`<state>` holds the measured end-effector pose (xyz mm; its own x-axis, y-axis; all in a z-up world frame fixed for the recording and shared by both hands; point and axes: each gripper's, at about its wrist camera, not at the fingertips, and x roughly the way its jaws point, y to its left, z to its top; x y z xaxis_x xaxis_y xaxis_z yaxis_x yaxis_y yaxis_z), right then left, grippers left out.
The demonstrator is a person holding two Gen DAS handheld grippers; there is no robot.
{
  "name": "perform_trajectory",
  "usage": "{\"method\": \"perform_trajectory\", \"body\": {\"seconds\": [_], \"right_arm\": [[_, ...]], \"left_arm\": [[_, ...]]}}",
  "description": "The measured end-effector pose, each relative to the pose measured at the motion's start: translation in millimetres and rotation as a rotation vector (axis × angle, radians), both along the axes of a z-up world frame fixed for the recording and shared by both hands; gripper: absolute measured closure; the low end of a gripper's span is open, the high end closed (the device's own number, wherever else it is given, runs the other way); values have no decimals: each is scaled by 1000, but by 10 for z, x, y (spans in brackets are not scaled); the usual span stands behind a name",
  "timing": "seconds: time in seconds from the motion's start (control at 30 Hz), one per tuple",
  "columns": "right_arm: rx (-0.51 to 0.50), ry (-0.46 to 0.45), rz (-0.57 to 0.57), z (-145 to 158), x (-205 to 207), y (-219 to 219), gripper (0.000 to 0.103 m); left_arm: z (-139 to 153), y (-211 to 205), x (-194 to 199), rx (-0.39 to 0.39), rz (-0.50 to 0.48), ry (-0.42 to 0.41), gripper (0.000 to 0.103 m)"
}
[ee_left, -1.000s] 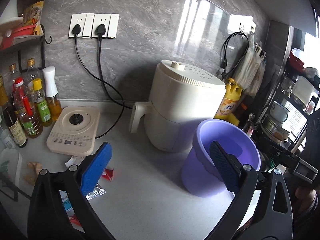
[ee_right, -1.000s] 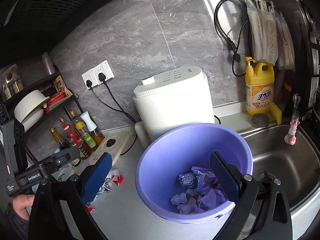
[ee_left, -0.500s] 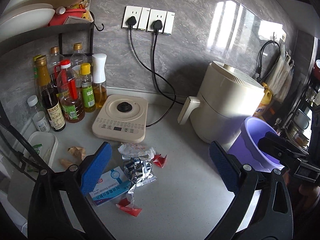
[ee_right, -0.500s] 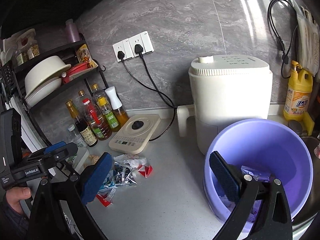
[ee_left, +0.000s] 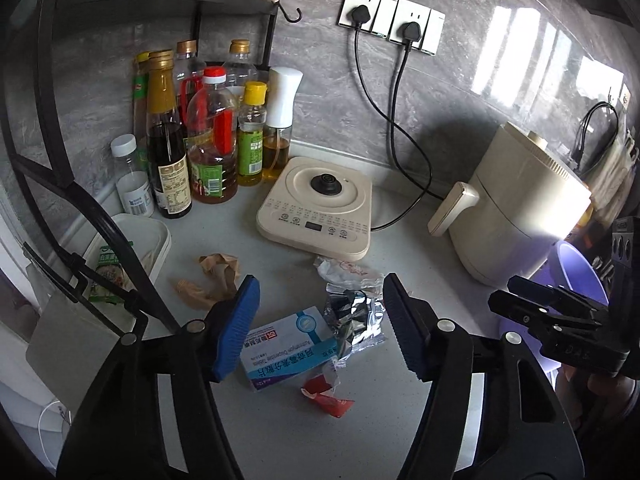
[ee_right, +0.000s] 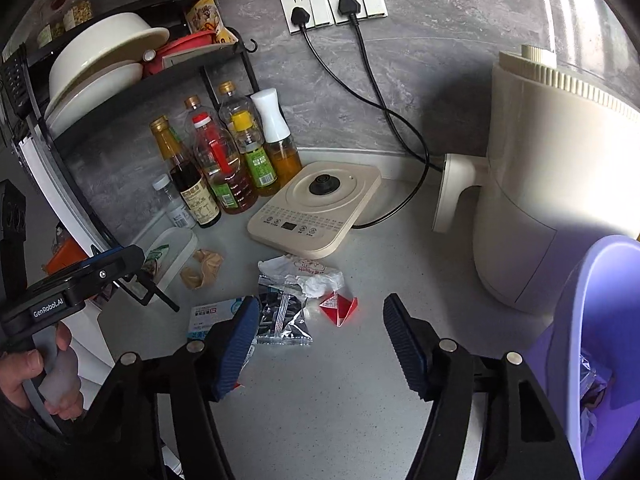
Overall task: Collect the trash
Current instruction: 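Move both tools back over the remaining trash on the counter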
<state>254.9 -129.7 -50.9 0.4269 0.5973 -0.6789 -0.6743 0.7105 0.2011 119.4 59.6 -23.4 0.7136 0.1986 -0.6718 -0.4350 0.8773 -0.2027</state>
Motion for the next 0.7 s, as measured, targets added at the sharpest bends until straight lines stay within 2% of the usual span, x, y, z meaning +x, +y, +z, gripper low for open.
{"method": "perform_trajectory", "body": {"seconds": [0.1,0.27,0.33,0.53,0.7], "right_arm": [[-26,33,21,-152,74,154,46],[-73,84,45,-438,301,375,60],[-85,101,58,-555,397,430,62],[-119,168,58,-901,659,559,68],[-142,192,23,-1110,795,633,72]], "left_arm": [[-103,117,41,-11,28,29,52],[-343,273,203,-19,76,96,53],[-447,333,284,-17,85,117,53],[-721,514,545,-22,110,208,64],[-845,616,714,6,97,258,65]]}}
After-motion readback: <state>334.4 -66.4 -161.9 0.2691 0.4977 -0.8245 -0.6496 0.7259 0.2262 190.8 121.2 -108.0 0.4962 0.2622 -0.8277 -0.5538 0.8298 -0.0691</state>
